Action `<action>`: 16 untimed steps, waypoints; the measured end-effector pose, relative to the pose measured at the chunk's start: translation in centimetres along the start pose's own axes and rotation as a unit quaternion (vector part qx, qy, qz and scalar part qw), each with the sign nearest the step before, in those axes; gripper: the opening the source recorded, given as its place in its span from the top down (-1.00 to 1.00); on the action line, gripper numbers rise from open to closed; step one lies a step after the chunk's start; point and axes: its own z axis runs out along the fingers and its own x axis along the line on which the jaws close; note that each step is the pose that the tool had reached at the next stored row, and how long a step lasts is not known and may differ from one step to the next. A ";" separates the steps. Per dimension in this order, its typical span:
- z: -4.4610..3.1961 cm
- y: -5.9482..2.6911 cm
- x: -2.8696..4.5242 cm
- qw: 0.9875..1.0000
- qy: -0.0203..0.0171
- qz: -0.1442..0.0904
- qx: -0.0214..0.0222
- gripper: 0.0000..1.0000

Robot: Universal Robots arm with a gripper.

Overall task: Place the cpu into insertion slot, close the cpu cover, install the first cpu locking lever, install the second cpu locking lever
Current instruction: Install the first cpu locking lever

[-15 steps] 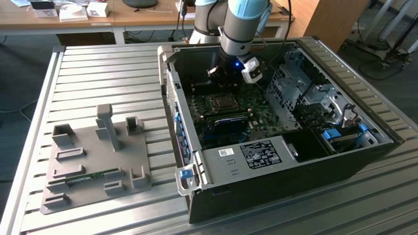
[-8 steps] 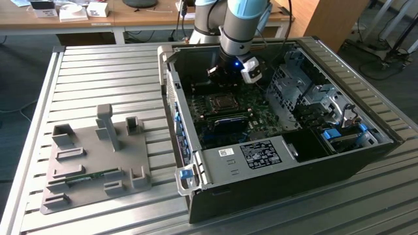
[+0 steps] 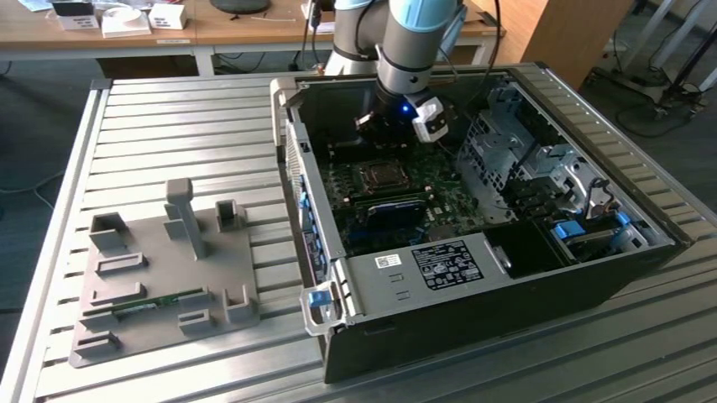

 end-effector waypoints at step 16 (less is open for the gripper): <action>0.12 0.22 -0.02 1.000 -0.001 0.002 0.005 0.79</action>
